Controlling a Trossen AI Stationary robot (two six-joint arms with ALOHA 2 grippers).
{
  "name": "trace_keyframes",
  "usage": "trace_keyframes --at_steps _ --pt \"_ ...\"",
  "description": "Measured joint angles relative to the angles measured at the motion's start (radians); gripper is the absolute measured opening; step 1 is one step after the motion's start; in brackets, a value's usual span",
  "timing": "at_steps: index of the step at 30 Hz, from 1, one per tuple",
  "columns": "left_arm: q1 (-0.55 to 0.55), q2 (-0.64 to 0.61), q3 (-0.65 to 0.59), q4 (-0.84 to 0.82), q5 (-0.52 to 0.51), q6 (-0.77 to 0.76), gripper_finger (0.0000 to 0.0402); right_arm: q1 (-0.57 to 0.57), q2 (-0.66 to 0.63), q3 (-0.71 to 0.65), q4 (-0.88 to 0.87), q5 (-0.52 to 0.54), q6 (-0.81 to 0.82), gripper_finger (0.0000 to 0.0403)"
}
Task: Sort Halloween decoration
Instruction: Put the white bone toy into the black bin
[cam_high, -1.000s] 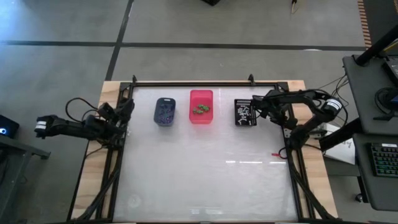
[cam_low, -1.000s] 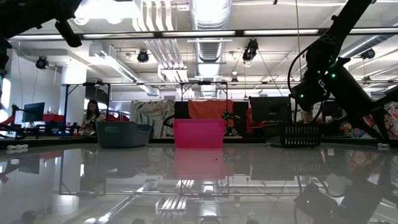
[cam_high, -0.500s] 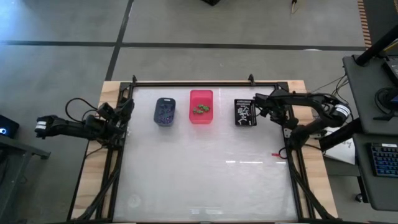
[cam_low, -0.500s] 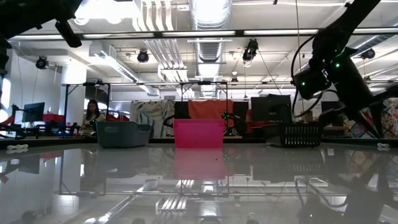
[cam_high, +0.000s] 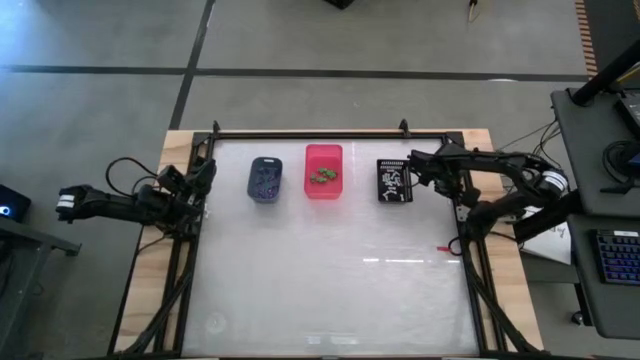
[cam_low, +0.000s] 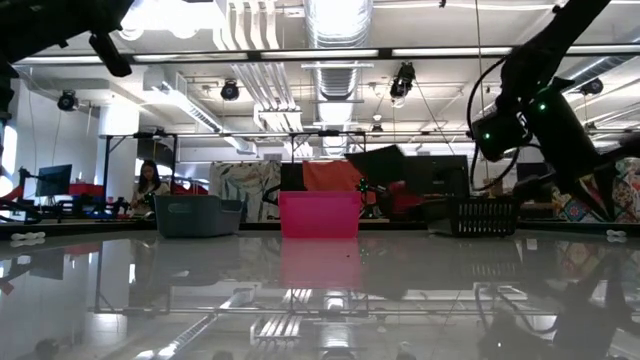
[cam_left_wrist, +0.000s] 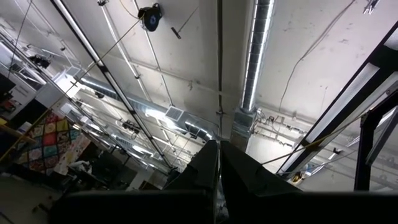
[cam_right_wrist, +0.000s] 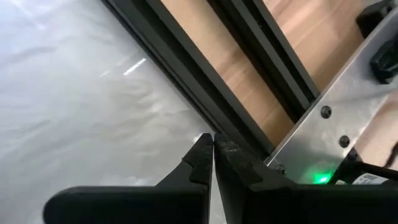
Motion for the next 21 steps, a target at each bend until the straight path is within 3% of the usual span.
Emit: trace_keyframes --at_steps 10,21 --pt "0.0 -0.012 0.0 0.001 0.0 -0.008 0.0 -0.012 0.142 -0.001 0.008 -0.042 -0.008 0.0009" --pt "0.0 -0.012 0.0 0.001 0.0 -0.008 0.0 -0.012 0.104 0.002 0.016 -0.069 -0.056 0.0009"
